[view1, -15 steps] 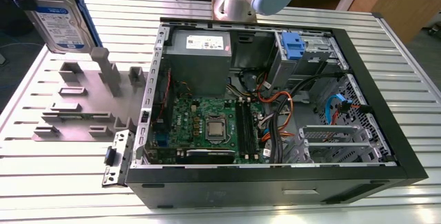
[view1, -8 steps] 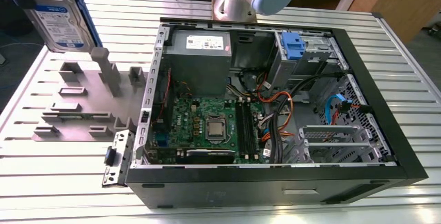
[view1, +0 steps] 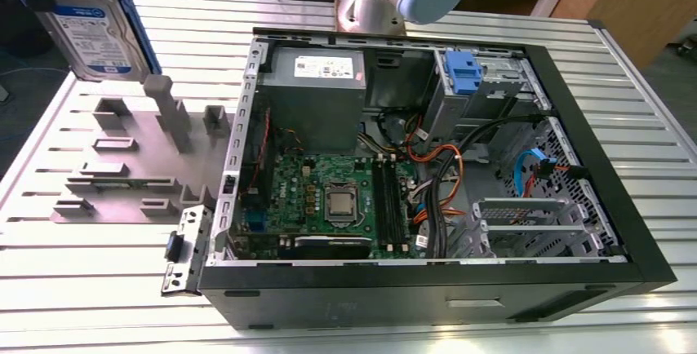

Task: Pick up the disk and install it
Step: 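Pick up the disk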

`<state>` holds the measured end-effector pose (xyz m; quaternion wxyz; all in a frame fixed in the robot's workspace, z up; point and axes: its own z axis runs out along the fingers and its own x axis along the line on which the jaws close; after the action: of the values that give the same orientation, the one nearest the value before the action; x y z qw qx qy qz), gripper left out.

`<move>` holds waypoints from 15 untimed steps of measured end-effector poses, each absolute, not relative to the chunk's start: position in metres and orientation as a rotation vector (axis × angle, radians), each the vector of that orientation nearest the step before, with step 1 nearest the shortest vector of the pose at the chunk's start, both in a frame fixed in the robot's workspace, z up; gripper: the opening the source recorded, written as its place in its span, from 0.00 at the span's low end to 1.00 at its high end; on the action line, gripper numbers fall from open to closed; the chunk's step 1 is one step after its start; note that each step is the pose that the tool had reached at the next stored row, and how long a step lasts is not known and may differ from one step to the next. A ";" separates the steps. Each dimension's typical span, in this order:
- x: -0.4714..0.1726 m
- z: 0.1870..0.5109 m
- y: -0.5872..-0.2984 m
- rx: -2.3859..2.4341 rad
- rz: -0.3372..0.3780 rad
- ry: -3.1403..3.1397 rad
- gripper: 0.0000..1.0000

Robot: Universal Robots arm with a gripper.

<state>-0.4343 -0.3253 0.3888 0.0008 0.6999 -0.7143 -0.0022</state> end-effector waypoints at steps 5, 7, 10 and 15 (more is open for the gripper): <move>-0.434 0.391 -0.325 2.198 -0.007 -2.243 0.36; -0.434 0.391 -0.325 2.198 -0.007 -2.243 0.36; -0.434 0.392 -0.325 2.198 -0.007 -2.243 0.36; -0.434 0.394 -0.325 2.198 -0.007 -2.243 0.36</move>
<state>-0.4343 -0.3253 0.3940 0.0008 0.6999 -0.7142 -0.0022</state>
